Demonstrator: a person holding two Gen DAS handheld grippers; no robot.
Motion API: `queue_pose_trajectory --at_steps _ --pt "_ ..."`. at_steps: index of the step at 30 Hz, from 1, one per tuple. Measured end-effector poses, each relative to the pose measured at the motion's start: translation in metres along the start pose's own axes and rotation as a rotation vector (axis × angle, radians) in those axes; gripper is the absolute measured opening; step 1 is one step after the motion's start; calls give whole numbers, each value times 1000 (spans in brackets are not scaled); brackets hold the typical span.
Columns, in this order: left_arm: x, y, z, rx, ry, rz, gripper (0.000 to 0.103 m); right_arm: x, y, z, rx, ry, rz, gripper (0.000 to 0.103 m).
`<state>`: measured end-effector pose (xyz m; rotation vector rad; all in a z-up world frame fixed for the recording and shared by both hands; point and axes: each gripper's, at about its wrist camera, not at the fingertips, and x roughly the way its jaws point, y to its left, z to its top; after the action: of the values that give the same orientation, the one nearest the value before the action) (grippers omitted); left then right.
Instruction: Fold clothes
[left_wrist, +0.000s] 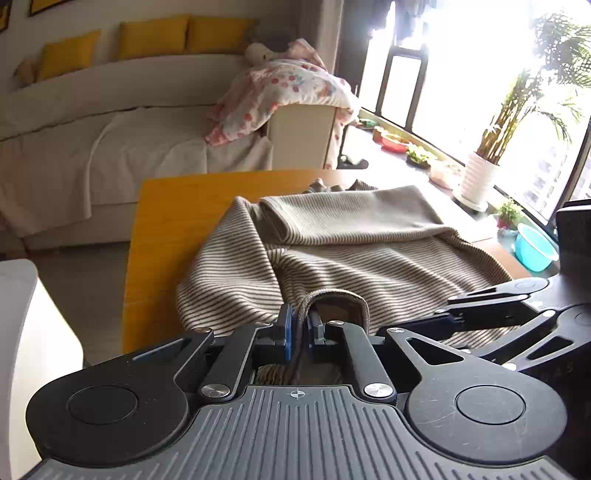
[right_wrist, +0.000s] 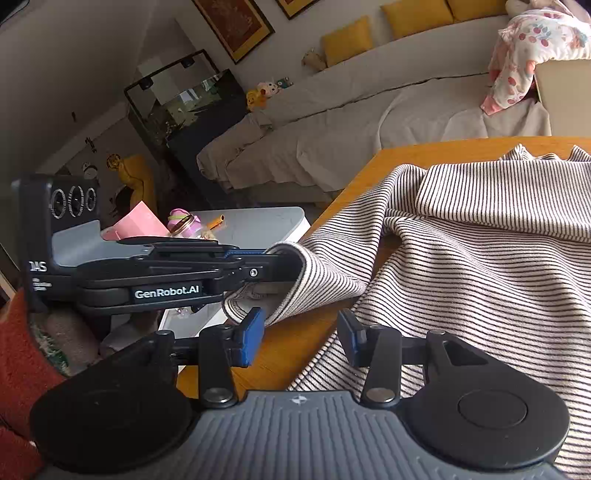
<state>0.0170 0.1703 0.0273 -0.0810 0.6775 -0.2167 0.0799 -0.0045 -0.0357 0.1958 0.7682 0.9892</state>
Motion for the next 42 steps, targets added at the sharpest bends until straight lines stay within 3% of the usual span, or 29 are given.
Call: queue_pose_trajectory --at_steps 2,3,4,6,8,10,12,16,18,21,25,28,31,32,35,39,42 --pt "0 -4 4 -6 -19 -15 9 10 -2 3 -3 -16 -12 39" --pt "1 -5 7 -14 -27 -26 9 16 -3 5 -5 -25 -19 32" --pt "3 -6 10 -23 -35 -37 9 15 -4 10 -19 -43 -38 13" --pt "2 -4 14 -59 -62 -63 11 5 -9 26 -63 -91 -94 8" --pt "-4 4 21 -119 -107 -89 21 -4 -14 42 -107 -139 -149 4" --pt "-12 12 30 -186 -161 -108 61 -13 -19 58 -151 -187 -204 4" --pt "-17 19 40 -222 -211 -100 74 -29 -23 78 -202 -248 -260 4" --pt "-14 26 57 -297 -249 -112 90 -74 -47 118 -281 -355 -418 4" --pt "-7 27 63 -331 -252 -131 92 -88 -64 132 -306 -378 -510 4" --pt "10 20 70 -336 -235 -175 93 -96 -104 136 -282 -337 -591 4" --pt "44 0 76 -277 -176 -195 93 -85 -155 115 -240 -218 -658 5" --pt "73 -12 80 -250 -124 -205 93 -72 -181 94 -236 -101 -736 13" --pt "98 -18 82 -229 -84 -205 94 -79 -192 80 -244 -67 -803 23" --pt "106 -19 81 -221 -74 -204 95 -86 -192 78 -240 -76 -814 32" --pt "124 -23 78 -205 -51 -185 95 -107 -181 81 -210 -164 -810 39" --pt "147 -31 78 -176 -23 -134 95 -117 -170 94 -43 -264 -565 40" --pt "156 -39 79 -139 -12 -105 95 -96 -171 92 44 -247 -452 41"
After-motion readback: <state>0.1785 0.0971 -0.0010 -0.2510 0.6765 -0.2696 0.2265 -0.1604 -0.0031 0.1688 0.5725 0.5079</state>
